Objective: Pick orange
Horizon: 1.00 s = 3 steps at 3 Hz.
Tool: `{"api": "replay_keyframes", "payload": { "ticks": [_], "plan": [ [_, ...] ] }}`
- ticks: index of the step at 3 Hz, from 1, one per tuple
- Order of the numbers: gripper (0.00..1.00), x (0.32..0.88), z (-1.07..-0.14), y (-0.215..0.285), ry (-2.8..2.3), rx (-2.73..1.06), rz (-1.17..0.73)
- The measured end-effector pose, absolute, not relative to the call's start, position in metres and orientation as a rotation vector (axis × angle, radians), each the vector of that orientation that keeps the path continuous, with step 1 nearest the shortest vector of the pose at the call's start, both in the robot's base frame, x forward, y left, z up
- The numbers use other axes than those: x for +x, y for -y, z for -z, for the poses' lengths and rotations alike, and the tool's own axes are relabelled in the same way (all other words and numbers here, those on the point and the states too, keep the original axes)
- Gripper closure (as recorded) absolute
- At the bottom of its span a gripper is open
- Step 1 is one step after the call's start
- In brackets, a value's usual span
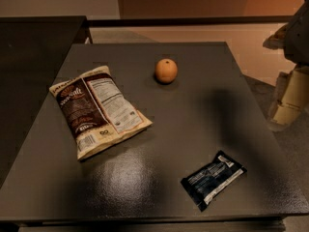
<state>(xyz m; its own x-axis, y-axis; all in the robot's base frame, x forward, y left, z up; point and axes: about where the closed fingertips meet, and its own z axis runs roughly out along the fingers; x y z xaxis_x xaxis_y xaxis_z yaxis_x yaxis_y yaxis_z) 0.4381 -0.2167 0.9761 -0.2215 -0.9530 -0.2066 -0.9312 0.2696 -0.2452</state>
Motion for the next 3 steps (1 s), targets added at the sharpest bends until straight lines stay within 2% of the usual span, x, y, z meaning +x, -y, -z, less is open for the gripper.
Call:
{"api": "replay_keyframes", "payload": {
  "ticks": [2, 3],
  "plan": [
    [0.0, 0.447, -0.976, 0.213, -2.247, -1.664, 0.093],
    [0.0, 0.474, -0.974, 0.208, -2.254, -1.536, 0.06]
  ]
}}
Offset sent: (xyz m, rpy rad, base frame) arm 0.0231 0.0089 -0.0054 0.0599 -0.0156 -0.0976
